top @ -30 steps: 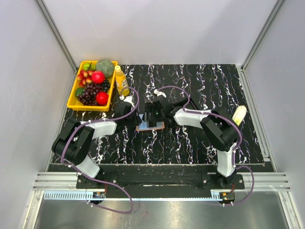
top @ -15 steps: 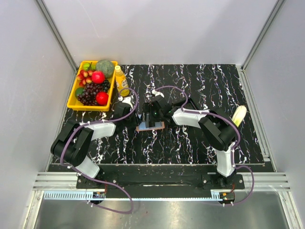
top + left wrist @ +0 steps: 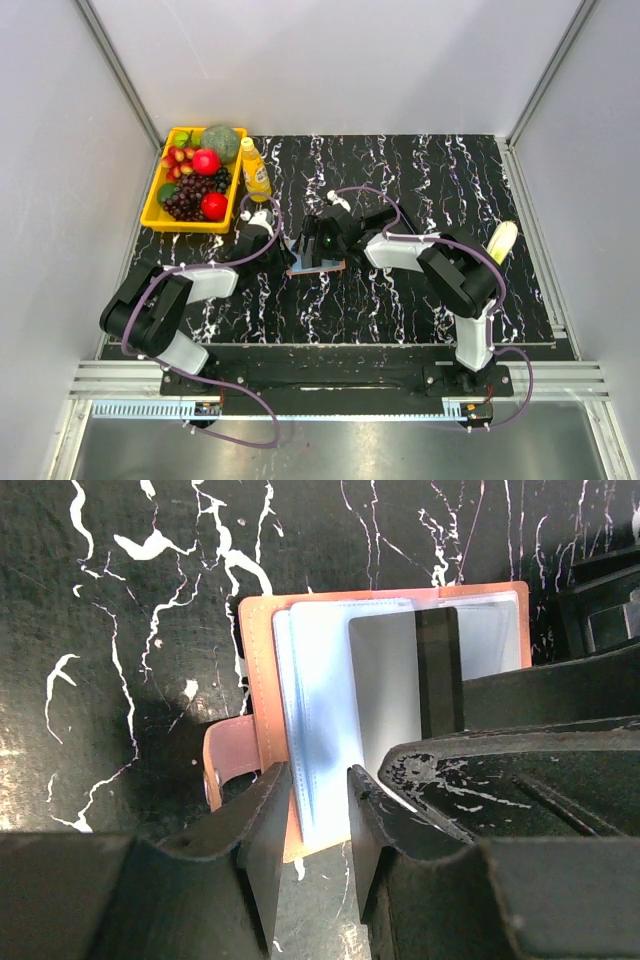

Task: Put the credit cards into the card holder
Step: Insert the credit card into the card holder.

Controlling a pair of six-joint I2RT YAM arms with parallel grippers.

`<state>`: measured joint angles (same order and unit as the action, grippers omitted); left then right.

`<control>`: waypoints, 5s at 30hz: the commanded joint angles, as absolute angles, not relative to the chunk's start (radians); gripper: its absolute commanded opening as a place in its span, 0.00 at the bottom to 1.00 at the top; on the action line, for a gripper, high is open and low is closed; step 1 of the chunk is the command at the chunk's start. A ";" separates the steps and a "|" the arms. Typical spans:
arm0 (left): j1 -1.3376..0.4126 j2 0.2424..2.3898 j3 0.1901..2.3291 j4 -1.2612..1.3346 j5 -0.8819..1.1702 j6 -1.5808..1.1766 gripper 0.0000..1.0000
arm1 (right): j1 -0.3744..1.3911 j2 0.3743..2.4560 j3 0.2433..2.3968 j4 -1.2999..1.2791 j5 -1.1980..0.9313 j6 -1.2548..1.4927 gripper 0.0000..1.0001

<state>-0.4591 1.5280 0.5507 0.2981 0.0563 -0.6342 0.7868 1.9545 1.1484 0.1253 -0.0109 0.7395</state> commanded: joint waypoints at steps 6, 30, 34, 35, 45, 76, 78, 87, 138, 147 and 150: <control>-0.469 1.517 0.471 0.410 0.140 -0.722 0.35 | 0.828 1.974 1.129 0.094 -0.045 0.857 0.89; -0.471 1.424 0.440 0.359 0.087 -0.698 0.33 | 0.899 1.951 1.195 0.008 0.049 0.816 0.90; -0.469 1.419 0.433 0.379 0.089 -0.706 0.33 | 0.907 1.942 1.212 -0.046 0.070 0.781 0.90; -0.469 1.422 0.436 0.374 0.090 -0.703 0.33 | 0.908 1.939 1.212 -0.051 0.086 0.773 0.90; -0.471 1.434 0.445 0.380 0.104 -0.701 0.33 | 0.920 1.928 1.238 -0.066 0.096 0.689 0.87; -0.471 1.425 0.402 0.492 0.132 -0.724 0.33 | 0.953 2.003 1.292 -0.023 -0.057 0.746 0.89; -0.471 1.427 0.400 0.500 0.135 -0.724 0.33 | 0.953 2.009 1.298 -0.026 -0.060 0.739 0.90; -0.469 1.407 0.394 0.499 0.132 -0.718 0.33 | 0.957 2.003 1.298 0.024 -0.118 0.719 0.90; -0.460 1.480 0.442 0.400 0.098 -0.672 0.33 | 0.836 1.951 1.270 -0.212 0.117 0.514 0.94; -0.459 1.483 0.440 0.411 0.113 -0.666 0.33 | 0.824 1.879 1.290 -0.201 -0.035 0.445 0.94; -0.460 1.476 0.446 0.407 0.110 -0.664 0.33 | 0.825 1.830 1.243 -0.106 -0.156 0.524 0.94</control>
